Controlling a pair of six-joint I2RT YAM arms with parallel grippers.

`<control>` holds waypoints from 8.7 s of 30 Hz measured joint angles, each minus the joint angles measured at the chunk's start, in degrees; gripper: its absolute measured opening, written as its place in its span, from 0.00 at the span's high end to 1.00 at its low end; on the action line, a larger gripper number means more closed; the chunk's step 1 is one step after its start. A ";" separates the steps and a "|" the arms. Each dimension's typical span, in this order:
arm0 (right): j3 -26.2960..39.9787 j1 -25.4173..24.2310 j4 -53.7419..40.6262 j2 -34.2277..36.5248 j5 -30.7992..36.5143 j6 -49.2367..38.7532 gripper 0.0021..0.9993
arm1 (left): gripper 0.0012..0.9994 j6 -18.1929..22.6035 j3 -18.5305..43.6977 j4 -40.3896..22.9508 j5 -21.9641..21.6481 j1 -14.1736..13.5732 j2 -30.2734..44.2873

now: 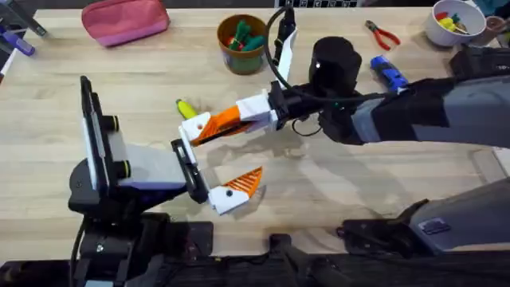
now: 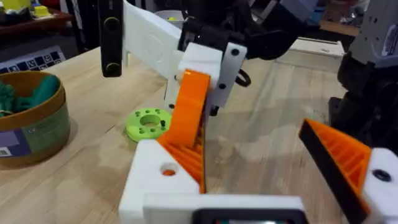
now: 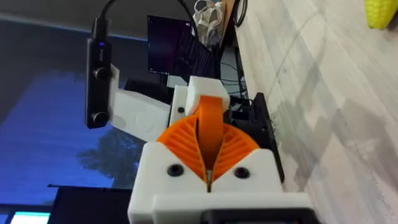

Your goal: Pick up the gripper from the table and insert it into the empty holder that is missing its gripper. Then pick up a screw, insert it into the mounting hole, and use the screwdriver to tighten it. Finally, clean up the table by picking up the vegetable and placing it into the bucket.

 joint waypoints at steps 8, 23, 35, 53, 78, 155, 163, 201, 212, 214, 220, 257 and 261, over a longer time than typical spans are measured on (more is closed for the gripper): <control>-0.86 0.15 2.55 0.00 1.04 1.48 1.00 | 0.01 -0.23 0.00 0.00 0.01 0.00 0.00; -0.73 0.39 1.62 0.00 2.69 4.00 1.00 | 0.01 -0.62 0.00 0.00 -0.17 0.07 0.00; -0.11 0.48 0.59 0.00 2.49 3.92 1.00 | 0.01 -0.86 0.00 0.02 -0.39 0.07 0.00; 1.67 0.48 -3.59 0.00 1.41 0.72 1.00 | 0.01 -0.86 0.00 0.02 -0.48 0.31 0.00; 2.11 0.48 -4.16 0.00 1.32 -0.22 1.00 | 0.01 -0.82 0.00 0.04 -0.52 0.33 0.00; 54.04 0.68 -123.15 4.00 73.17 -61.66 0.15 | 0.01 0.73 0.00 0.02 0.16 0.20 0.00; 52.67 0.68 -118.93 4.27 72.66 -60.04 0.16 | 0.01 0.73 0.00 0.02 0.16 0.20 0.00; 44.58 -0.55 -108.36 9.44 70.54 -57.90 0.32 | 0.01 0.73 0.00 0.00 0.16 0.20 -0.02; 44.58 -0.55 -106.05 12.15 70.57 -57.88 0.38 | 0.01 0.73 0.00 0.02 0.16 0.20 -0.02; 44.58 -0.55 -105.87 12.17 70.57 -57.88 0.39 | 0.01 0.73 0.00 0.02 0.16 0.20 -0.02; 44.58 -0.81 -105.86 12.15 70.61 -57.87 0.44 | 0.01 0.73 0.00 0.02 0.16 0.20 -0.01; 44.55 -0.92 -106.13 10.12 70.57 -57.71 0.55 | 0.01 0.73 0.00 0.02 0.16 0.20 0.00; 44.55 -0.92 -106.15 10.12 70.57 -57.72 0.56 | 0.01 0.73 0.00 0.02 0.16 0.20 -0.01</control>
